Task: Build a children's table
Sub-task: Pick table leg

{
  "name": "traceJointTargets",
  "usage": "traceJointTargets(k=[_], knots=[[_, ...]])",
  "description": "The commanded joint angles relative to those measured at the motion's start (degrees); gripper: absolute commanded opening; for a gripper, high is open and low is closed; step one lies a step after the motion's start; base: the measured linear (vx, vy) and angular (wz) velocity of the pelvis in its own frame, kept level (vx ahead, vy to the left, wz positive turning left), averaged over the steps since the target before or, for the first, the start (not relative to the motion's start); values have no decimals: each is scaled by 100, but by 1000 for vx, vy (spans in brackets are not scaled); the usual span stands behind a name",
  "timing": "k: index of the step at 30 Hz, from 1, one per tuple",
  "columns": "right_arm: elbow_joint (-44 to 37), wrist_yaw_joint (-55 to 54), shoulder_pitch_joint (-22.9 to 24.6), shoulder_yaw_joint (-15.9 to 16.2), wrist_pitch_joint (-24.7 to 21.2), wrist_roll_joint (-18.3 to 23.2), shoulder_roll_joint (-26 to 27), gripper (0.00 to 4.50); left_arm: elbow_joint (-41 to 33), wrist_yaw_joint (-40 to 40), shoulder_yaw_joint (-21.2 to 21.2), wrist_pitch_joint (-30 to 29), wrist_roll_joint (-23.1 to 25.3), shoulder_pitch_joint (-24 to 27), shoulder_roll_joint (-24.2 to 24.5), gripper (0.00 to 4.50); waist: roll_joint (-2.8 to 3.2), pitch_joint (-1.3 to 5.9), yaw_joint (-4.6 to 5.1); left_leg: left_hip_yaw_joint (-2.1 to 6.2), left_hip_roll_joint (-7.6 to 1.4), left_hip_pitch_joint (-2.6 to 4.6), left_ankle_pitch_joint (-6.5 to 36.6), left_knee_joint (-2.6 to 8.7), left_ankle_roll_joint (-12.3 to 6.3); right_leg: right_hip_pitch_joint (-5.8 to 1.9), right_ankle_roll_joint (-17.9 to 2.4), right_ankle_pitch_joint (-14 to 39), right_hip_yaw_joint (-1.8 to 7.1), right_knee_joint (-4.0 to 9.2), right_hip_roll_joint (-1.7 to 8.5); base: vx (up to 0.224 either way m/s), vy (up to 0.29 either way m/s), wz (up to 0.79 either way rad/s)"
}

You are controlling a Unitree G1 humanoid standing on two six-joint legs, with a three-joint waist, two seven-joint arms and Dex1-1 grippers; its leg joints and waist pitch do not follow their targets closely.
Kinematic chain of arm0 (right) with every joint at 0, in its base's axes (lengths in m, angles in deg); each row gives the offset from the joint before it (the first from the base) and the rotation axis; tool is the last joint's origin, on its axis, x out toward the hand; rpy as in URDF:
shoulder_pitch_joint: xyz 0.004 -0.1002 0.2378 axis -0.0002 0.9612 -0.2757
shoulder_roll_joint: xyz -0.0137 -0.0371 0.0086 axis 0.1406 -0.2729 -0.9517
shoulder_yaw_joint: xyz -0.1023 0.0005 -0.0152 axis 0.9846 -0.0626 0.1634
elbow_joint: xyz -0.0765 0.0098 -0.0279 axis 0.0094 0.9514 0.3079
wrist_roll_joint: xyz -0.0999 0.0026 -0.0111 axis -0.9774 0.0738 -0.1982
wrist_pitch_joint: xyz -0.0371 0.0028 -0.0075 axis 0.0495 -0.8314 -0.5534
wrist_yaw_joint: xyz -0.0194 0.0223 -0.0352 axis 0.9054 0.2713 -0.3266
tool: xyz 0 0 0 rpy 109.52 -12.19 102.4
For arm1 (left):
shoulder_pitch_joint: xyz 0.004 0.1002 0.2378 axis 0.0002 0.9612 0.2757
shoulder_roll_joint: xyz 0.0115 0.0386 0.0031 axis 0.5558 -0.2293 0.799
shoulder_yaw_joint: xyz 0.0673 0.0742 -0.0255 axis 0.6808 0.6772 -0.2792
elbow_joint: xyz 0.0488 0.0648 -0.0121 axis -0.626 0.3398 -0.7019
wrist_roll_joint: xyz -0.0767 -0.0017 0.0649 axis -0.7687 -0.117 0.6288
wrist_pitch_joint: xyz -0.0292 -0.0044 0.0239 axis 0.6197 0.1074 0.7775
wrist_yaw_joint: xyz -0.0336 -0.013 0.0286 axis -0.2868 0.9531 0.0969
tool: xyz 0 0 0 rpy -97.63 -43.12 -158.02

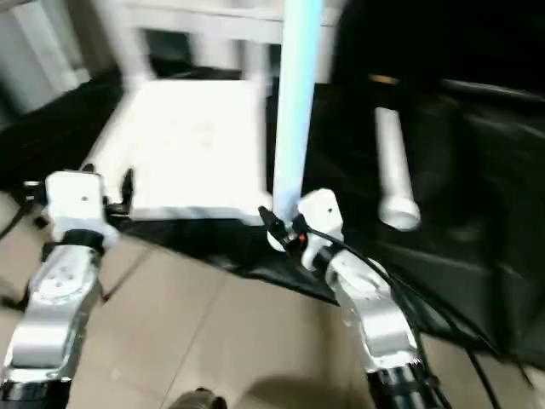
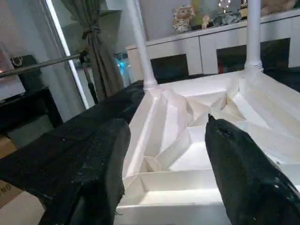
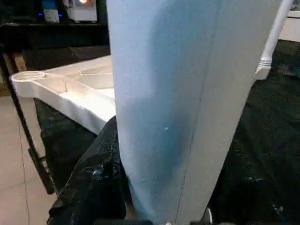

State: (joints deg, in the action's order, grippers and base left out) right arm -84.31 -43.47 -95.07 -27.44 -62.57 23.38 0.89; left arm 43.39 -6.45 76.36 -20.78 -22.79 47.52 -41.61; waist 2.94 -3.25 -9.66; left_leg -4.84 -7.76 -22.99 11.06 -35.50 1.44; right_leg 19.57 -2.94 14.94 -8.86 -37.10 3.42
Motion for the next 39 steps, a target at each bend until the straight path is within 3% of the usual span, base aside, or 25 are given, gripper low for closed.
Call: traceJointTargets(k=[1, 3, 6, 7, 8, 9, 10, 11, 12, 13, 14, 15, 16, 19, 20, 22, 25, 26, 30, 34, 35, 36, 37, 38, 39], knots=[[41, -249, -35, -234, -48, 26, 39, 189, 30, 57, -13, -17, -17, -41, 44, 294, -80, 288, -185, 129, -473, -234, 137, -154, -480, -352, -524, 2566, 1034, 968, 1599, 0, 77, -18], [-48, -471, 39, -431, -118, 113, 111, 189, 83, 104, -12, -9, -47, -71, 66, 294, -26, 393, -259, 80, -469, -234, -120, -127, -768, -319, -818, 1624, 1013, 827, 1427, 5, 123, -10], [-236, -801, 216, -712, -254, 223, 280, 189, 219, 178, -20, -11, -72, -136, 81, 294, 105, 491, -17, -89, -428, 268, -753, 342, -1824, 87, -802, 276, 503, 320, 436, -3, 219, 8], [-273, -841, 250, -748, -317, 235, 296, 189, 237, 190, -18, -9, -70, -146, 82, 294, 347, 540, 141, -286, -546, 750, -914, 275, -2139, 632, -444, 315, 445, 4, 135, 9, 247, 3], [-282, -851, 259, -757, -333, 239, 299, 189, 242, 193, -17, -9, -70, -149, 82, 294, 170, 556, 201, -304, -610, 769, -976, 315, -2189, 684, -267, 218, 410, -127, 84, 2, 239, -12], [-309, -876, 295, -763, -365, 211, 289, 189, 256, 216, -12, -16, -76, -158, 86, 294, 161, 477, 184, -686, -706, 522, -471, 537, -1790, 747, -51, 169, 336, -243, 59, 2, 239, -12], [-331, -925, 340, -768, -362, 189, 278, 189, 286, 232, 1, -12, -78, -175, 91, 294, -34, 439, 208, -1046, -621, 541, 767, 459, -1069, 804, -73, 312, 424, 47, 225, -38, 204, -30], [-351, -999, 375, -793, -356, 171, 287, 189, 317, 248, 18, 0, -77, -188, 100, 294, -182, 436, 131, -1141, -430, 746, 2112, -72, -311, 951, -212, 1032, 1043, 631, 705, -69, 235, -25], [-357, -1052, 393, -818, -342, 161, 294, 189, 344, 255, 34, 10, -73, -201, 104, 294, -237, 432, 48, -929, -393, 550, 2464, -426, -222, 696, -294, 1466, 1595, 901, 1193, -69, 235, -25], [-372, -1143, 403, -878, -333, 145, 319, 189, 386, 224, 104, 56, 50, -228, 153, 294, -308, 378, -57, -202, -416, -310, 2039, -675, -421, -148, -455, 1824, 1965, 908, 1931, -7, 268, -47], [-372, -1143, 403, -878, -333, 145, 319, 189, 386, 224, 104, 56, 50, -228, 153, 294, -75, 375, 19, 142, -550, -339, 926, -389, -455, -64, -860, 1479, 1562, 863, 1714, 6, 275, -57], [-393, -1202, 407, -929, -351, 148, 343, 189, 407, 251, 140, 56, 63, -243, 164, 294, 48, 433, 118, 147, -420, -276, 504, 42, -469, 16, -845, 1369, 1136, 642, 1060, 6, 275, -57], [-424, -1227, 399, -960, -381, 153, 350, 189, 417, 223, 174, 50, 117, -251, 163, 294, 256, 449, 419, 68, -366, 134, 733, 395, -633, 472, -462, 1109, 648, 215, -20, -29, 235, -17], [-559, -1180, 373, -925, -549, 173, 330, 189, 436, 214, 196, 19, 134, -222, 104, 294, 365, 406, 672, 441, -818, 207, 1582, 718, 1103, 393, -90, -423, 602, -11, 30, -69, 182, 1], [-586, -1149, 368, -897, -594, 180, 316, 189, 435, 206, 184, 52, 120, -209, 80, 294, 403, 407, 687, 465, -965, 250, 1753, 777, 1200, 446, 31, -257, 591, -56, 41, -76, 67, 0], [-667, -1066, 353, -793, -717, 216, 253, 189, 389, 139, 80, -39, -9, -176, -53, 294, 336, 485, 762, 645, -1219, 420, 1089, 746, 157, 412, 230, 228, 645, -154, 206, -75, 27, 0], [-709, -937, 307, -671, -842, 190, 146, 189, 360, 207, 72, -116, -84, -136, -22, 294, 76, 508, 681, 196, -684, 101, 997, 462, -753, 112, -326, -473, 864, 346, 530, -99, -68, -5], [-702, -866, 265, -627, -880, 158, 98, 189, 363, 256, 122, -48, -56, -111, 57, 294, -193, 440, 424, -201, -140, -40, 709, 74, -474, 13, -81, 741, 947, 782, 925, -114, -115, -8], [-675, -784, 218, -621, -919, 187, 110, 189, 255, 425, 187, 90, -67, -23, 112, 294, -81, 298, 381, -130, -369, -39, 1171, 373, -34, 123, 386, 3804, 766, 931, 698, -96, -81, -16], [-708, -710, 205, -557, -998, 268, 106, 189, 152, 495, 169, 15, -88, 8, 72, 294, 80, 194, 621, 60, -580, 524, 4688, 649, 425, 62, 267, 3581, 374, 933, 399, -14, -5, -4], [-713, -698, 205, -543, -1004, 277, 104, 189, 144, 493, 172, 15, -86, 9, 75, 294, 123, 168, 639, 70, -640, 530, 5026, 770, 421, -24, 223, 3258, 317, 800, 327, 0, 0, 0], [-717, -661, 207, -514, -1007, 299, 94, 189, 135, 484, 164, 0, -96, 10, 73, 294, 214, 138, 541, 12, -798, 243, 5880, 1296, 445, -457, 114, 1999, 275, -234, 135, 0, 0, 0], [-720, -633, 210, -488, -1002, 304, 80, 189, 126, 475, 164, -7, -90, 13, 77, 294, 163, 115, 305, -230, -778, 143, 6133, 1456, 297, -539, 133, 1400, 322, -626, 22, 0, 0, 0], [-723, -611, 212, -475, -1006, 306, 71, 189, 119, 472, 167, -9, -96, 18, 84, 294, 45, 120, 285, -320, -780, 209, 5748, 1341, 137, -538, 149, 1835, 568, -603, 123, 56, -68, 4], [-723, -611, 212, -475, -1006, 306, 71, 189, 119, 472, 167, -9, -96, 18, 84, 294, -396, 160, 390, -483, -334, 848, 3998, 180, 130, -29, 95, 4719, 988, 730, 597, 56, -68, 4]])
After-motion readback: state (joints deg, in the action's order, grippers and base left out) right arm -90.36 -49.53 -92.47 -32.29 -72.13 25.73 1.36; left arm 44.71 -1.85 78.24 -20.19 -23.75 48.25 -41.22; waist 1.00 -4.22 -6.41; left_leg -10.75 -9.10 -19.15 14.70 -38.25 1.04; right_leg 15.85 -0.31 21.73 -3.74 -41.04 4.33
